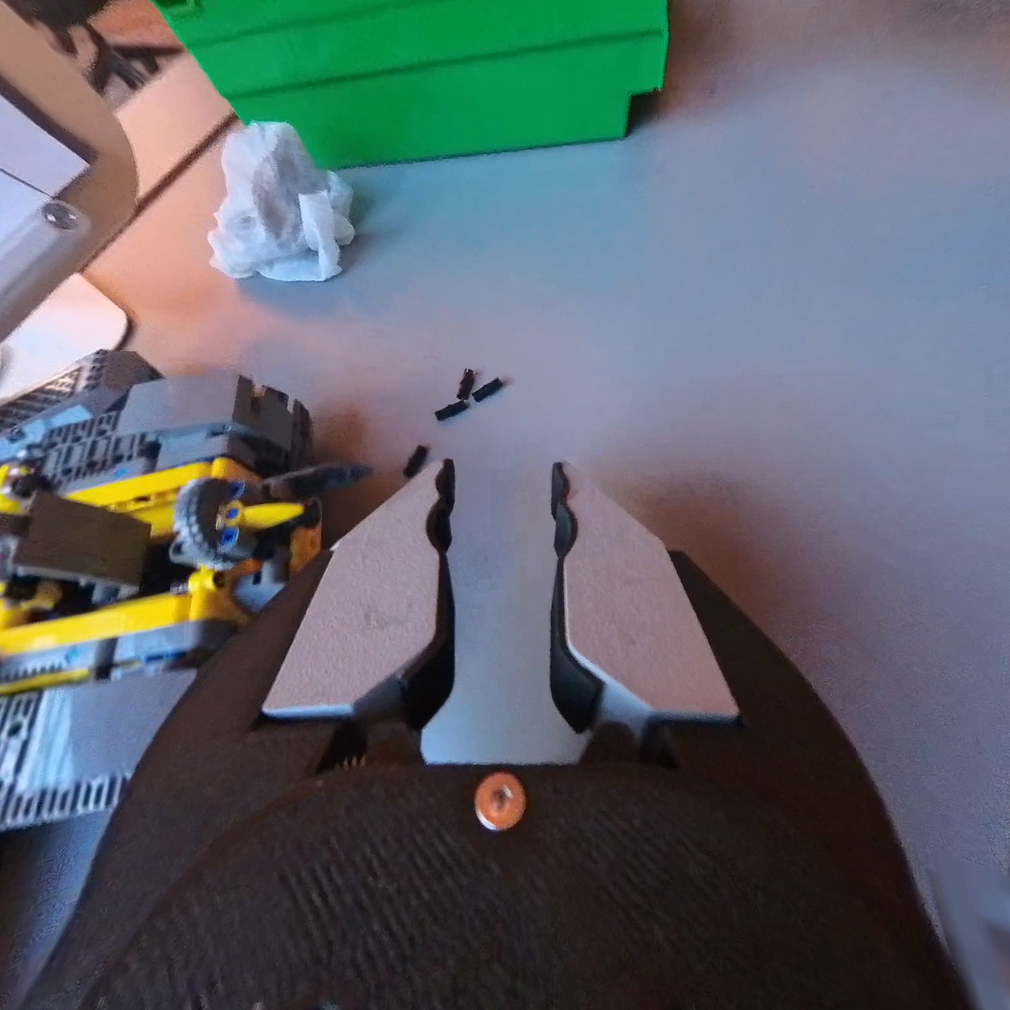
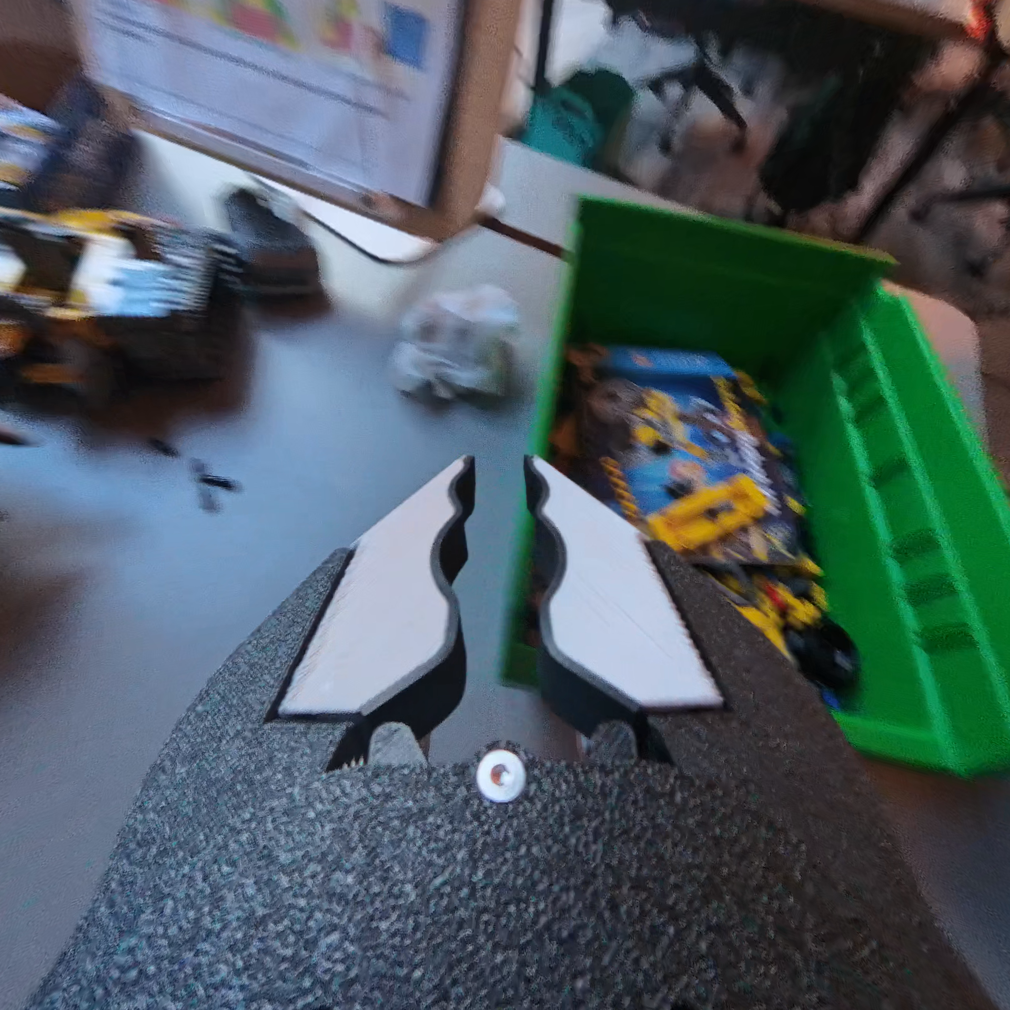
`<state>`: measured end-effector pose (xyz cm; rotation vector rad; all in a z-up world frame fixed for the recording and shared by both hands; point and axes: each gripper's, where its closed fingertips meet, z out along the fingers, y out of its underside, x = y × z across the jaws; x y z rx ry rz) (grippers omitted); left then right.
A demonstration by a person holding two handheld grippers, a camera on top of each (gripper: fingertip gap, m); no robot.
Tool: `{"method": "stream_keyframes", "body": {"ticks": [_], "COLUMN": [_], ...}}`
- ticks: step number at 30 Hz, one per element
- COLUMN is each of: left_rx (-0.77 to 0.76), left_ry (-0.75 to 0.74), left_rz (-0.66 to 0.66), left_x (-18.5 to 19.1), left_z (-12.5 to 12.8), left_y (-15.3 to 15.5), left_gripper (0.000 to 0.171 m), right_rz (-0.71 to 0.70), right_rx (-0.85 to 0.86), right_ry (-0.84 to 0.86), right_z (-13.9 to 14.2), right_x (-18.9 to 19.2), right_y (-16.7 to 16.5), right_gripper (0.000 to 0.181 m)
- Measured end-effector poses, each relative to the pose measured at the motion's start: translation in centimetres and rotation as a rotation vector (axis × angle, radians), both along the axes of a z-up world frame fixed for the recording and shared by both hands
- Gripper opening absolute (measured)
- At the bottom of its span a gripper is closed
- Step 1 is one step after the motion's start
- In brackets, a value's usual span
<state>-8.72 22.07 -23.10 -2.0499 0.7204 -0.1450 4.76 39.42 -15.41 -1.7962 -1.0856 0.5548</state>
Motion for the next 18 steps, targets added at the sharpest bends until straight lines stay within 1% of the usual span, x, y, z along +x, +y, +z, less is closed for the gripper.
{"method": "stream_keyframes", "body": {"ticks": [1,3,4,5,6,7,8,10,11,12,15,17,18], "left_rx": [-0.031,-0.088,-0.109,-0.119,-0.12,-0.121,-0.122,-0.12,-0.129,-0.154,-0.259,-0.285,-0.306], "left_ry": [0.034,0.092,0.114,0.137,0.163,0.192,0.231,0.333,0.37,0.391,0.443,0.505,0.536], "left_rz": [-0.009,-0.032,-0.038,-0.039,-0.04,-0.041,-0.042,-0.061,-0.085,-0.112,-0.162,-0.185,-0.202], "left_x": [0.1,0.3,0.3,0.2,0.1,0.0,-0.3,-0.8,-0.9,-0.9,-1.3,-1.8,-1.9], "left_z": [-0.3,-1.0,-1.3,-1.5,-1.6,-1.7,-1.6,-0.9,-0.5,-0.3,-0.8,-1.2,-1.5], "left_y": [0.4,0.8,1.0,1.3,1.6,2.0,2.4,3.1,3.2,3.3,3.1,3.5,3.6], "left_gripper": [0.034,0.035,0.035,0.034,0.033,0.033,0.033,0.029,0.027,0.027,0.027,0.025,0.017], "right_rz": [0.081,0.141,0.197,0.293,0.399,0.481,0.527,0.553,0.573,0.602,0.64,0.681,0.694], "right_rx": [0.007,0.06,0.064,0.02,-0.06,-0.138,-0.175,-0.147,-0.146,-0.162,-0.158,-0.156,-0.153], "right_ry": [0.009,-0.071,-0.08,-0.056,-0.031,-0.033,-0.065,-0.16,-0.193,-0.211,-0.246,-0.276,-0.3], "right_z": [0.1,-0.8,-1.2,-1.8,-2.8,-4.0,-5.5,-8.4,-9.4,-10.0,-10.8,-11.2,-11.5], "right_x": [-1.2,-2.2,-3.1,-4.5,-5.9,-7.1,-8.1,-9.6,-10.2,-10.8,-11.8,-11.9,-11.8], "right_y": [-2.0,-3.8,-5.0,-6.8,-8.9,-10.6,-11.5,-11.4,-11.5,-11.7,-11.4,-11.4,-11.3], "right_gripper": [0.016,0.019,0.022,0.017,0.015,0.018,0.022,0.022,0.023,0.028,0.03,0.032,0.031]}}
